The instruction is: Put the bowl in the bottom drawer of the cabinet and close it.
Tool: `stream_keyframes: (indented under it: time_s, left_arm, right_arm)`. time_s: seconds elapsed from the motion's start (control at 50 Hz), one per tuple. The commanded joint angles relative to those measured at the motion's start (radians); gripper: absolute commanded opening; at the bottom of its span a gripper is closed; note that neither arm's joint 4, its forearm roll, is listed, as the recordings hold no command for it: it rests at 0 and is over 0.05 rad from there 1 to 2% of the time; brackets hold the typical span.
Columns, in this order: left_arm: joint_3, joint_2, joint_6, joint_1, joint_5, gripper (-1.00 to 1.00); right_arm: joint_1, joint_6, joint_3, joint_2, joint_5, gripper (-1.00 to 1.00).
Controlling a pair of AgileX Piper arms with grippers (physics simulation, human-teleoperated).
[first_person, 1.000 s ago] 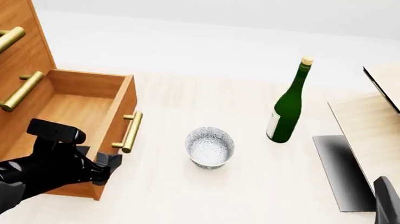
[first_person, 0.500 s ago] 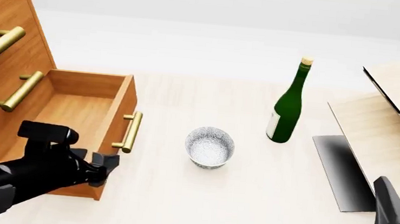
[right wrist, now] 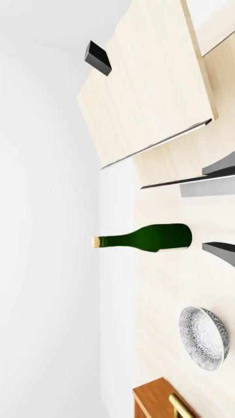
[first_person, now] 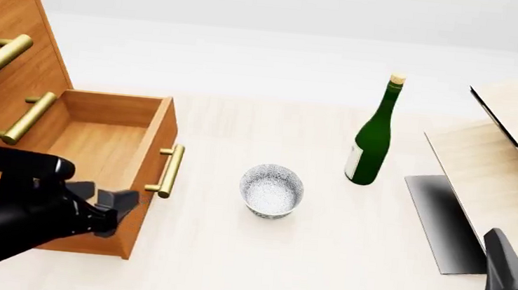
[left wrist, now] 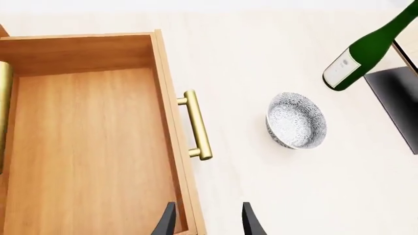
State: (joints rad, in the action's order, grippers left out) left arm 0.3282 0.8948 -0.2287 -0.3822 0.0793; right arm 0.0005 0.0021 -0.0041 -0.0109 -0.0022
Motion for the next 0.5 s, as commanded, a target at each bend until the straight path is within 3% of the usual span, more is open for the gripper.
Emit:
stream_keyframes:
  time_s: [0.02,0.38,0.5]
  left_arm:
    - [0.022,-0.089,0.041,0.006,0.056,1.0]
    - [0.073,-0.166,0.065,-0.013,0.093,1.0]
    - [0.092,-0.175,0.042,-0.03,0.087,1.0]
  right_arm:
    - [0.0,0.0,0.0,0.0,0.0,1.0]
    - [0.0,0.0,0.0,0.0,0.0,1.0]
    - [0.0,0.0,0.0,0.0,0.0,1.0]
